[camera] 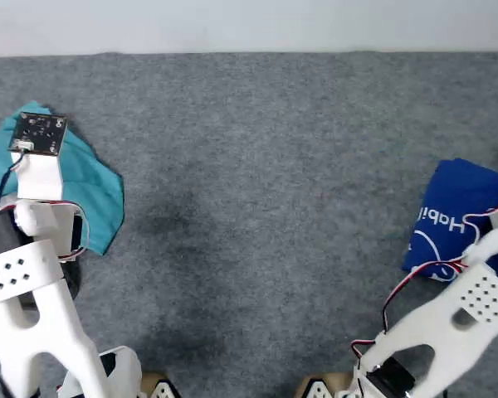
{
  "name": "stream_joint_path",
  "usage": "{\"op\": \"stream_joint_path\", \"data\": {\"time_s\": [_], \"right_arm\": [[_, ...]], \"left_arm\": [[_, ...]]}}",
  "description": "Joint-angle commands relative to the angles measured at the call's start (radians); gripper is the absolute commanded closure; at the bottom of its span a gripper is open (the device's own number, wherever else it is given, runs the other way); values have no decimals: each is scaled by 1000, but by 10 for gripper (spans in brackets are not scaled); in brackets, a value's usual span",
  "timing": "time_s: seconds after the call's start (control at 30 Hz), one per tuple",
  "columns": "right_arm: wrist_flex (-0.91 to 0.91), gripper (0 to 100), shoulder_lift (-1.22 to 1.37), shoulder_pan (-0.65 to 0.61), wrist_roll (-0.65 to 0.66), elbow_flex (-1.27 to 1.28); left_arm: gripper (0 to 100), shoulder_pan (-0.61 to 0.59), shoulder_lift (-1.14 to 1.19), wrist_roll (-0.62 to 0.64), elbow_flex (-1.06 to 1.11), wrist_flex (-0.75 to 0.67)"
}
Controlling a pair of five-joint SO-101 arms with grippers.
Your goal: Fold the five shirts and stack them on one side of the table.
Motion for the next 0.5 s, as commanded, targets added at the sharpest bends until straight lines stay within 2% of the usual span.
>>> {"op": "stream_joint_path", "data": {"time_s": [0.0, 0.1, 0.23, 0.33, 0.4, 0.47], "right_arm": [[-5, 783, -88, 15, -35, -60], [33, 733, -119, 15, -132, -109], [156, 735, -170, -8, -172, -176], [160, 742, -214, -13, -204, -158], [159, 816, -243, -22, -219, -110], [159, 946, -271, -44, -222, -38]], "left_arm": [[995, 0, -23, -8, -4, -14], [995, 0, -23, -8, -4, -12], [995, 0, -25, -8, -4, -12], [995, 0, -25, -8, -4, -12], [995, 0, -25, -8, -4, -12], [995, 0, -25, -8, -4, -12]]}}
